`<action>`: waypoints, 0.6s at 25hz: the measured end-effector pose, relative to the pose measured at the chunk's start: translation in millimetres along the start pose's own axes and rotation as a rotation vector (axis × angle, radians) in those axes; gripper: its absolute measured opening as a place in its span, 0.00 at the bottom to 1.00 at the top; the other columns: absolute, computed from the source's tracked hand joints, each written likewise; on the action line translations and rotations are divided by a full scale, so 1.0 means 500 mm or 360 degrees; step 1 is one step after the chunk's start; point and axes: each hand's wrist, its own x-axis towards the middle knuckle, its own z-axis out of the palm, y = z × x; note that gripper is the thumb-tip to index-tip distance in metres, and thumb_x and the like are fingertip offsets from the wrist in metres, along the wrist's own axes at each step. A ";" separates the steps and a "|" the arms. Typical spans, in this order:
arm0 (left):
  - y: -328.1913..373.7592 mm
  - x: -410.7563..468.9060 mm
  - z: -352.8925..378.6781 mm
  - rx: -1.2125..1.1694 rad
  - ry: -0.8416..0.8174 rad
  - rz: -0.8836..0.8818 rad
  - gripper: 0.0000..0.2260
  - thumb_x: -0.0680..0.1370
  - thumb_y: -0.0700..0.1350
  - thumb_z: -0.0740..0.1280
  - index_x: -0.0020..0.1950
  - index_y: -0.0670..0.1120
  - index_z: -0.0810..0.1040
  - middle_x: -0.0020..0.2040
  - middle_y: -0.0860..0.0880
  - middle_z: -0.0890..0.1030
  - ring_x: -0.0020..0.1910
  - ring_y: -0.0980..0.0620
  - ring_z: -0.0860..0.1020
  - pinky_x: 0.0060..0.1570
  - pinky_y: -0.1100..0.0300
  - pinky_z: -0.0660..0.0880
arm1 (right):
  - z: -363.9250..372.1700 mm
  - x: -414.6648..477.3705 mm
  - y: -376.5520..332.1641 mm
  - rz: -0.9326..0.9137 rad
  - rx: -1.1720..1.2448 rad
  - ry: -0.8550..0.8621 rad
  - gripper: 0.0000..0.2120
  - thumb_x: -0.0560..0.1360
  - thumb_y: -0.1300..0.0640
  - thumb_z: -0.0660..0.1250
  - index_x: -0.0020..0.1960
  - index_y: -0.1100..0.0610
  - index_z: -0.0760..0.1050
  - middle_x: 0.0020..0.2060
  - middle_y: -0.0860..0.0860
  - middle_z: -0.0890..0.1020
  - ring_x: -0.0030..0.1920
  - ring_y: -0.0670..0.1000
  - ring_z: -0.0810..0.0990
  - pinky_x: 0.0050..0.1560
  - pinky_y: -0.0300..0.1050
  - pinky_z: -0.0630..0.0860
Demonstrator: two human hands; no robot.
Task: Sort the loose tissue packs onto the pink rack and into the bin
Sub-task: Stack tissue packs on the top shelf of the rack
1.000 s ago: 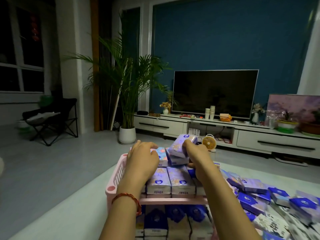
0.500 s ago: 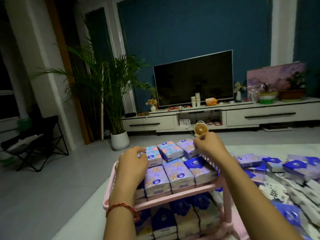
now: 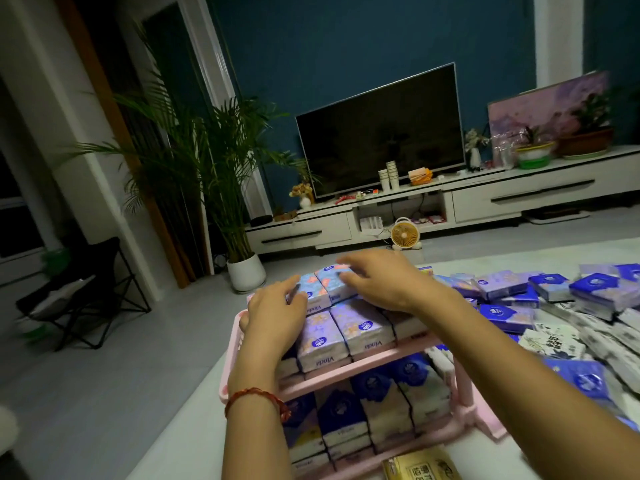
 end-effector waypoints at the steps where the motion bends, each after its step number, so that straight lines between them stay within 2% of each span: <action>1: 0.000 -0.001 -0.002 0.0063 -0.0027 0.0039 0.17 0.78 0.47 0.62 0.67 0.51 0.73 0.68 0.48 0.72 0.68 0.47 0.67 0.68 0.48 0.63 | 0.005 0.000 0.000 -0.0001 -0.0064 -0.0119 0.19 0.79 0.47 0.55 0.68 0.49 0.69 0.66 0.51 0.73 0.66 0.53 0.69 0.64 0.50 0.62; 4: -0.002 -0.004 -0.013 0.0161 -0.0063 0.0103 0.17 0.78 0.49 0.63 0.67 0.51 0.72 0.69 0.49 0.70 0.69 0.48 0.65 0.68 0.50 0.63 | 0.000 -0.001 0.003 0.0024 -0.0119 -0.0203 0.18 0.78 0.44 0.58 0.63 0.48 0.73 0.64 0.50 0.75 0.63 0.53 0.70 0.61 0.51 0.63; 7: -0.006 -0.005 -0.021 0.0194 -0.0126 0.0096 0.18 0.79 0.50 0.62 0.68 0.52 0.71 0.71 0.49 0.67 0.71 0.48 0.63 0.70 0.47 0.59 | -0.009 -0.004 -0.004 -0.0006 -0.0080 -0.0226 0.16 0.77 0.44 0.60 0.61 0.49 0.74 0.61 0.51 0.76 0.60 0.53 0.72 0.57 0.49 0.66; 9: -0.006 -0.006 -0.023 0.0266 -0.0167 0.0069 0.18 0.80 0.51 0.60 0.69 0.54 0.69 0.73 0.50 0.64 0.74 0.48 0.57 0.72 0.43 0.52 | -0.012 -0.008 -0.005 -0.0014 -0.0007 -0.0252 0.18 0.76 0.46 0.61 0.64 0.49 0.73 0.63 0.51 0.75 0.62 0.53 0.72 0.60 0.50 0.68; 11: -0.004 -0.008 -0.023 0.0315 -0.0177 0.0039 0.18 0.80 0.52 0.59 0.70 0.55 0.68 0.75 0.52 0.61 0.76 0.49 0.50 0.72 0.40 0.41 | -0.025 -0.013 0.002 0.0051 0.0288 -0.0275 0.20 0.76 0.50 0.63 0.68 0.49 0.69 0.66 0.51 0.72 0.64 0.52 0.72 0.61 0.48 0.70; 12: -0.004 -0.008 -0.023 0.0301 -0.0175 0.0025 0.18 0.80 0.52 0.59 0.70 0.56 0.68 0.75 0.53 0.60 0.76 0.49 0.48 0.72 0.40 0.39 | -0.035 -0.015 0.010 0.0111 0.0475 -0.0295 0.22 0.76 0.54 0.63 0.69 0.49 0.67 0.68 0.52 0.70 0.64 0.52 0.72 0.58 0.44 0.70; 15: -0.004 -0.004 -0.021 0.0181 -0.0150 0.0029 0.18 0.78 0.51 0.62 0.68 0.54 0.70 0.74 0.51 0.63 0.76 0.48 0.50 0.73 0.42 0.47 | -0.065 -0.021 0.045 0.0231 0.0728 -0.0415 0.25 0.74 0.61 0.64 0.70 0.49 0.65 0.70 0.52 0.68 0.65 0.51 0.70 0.54 0.41 0.67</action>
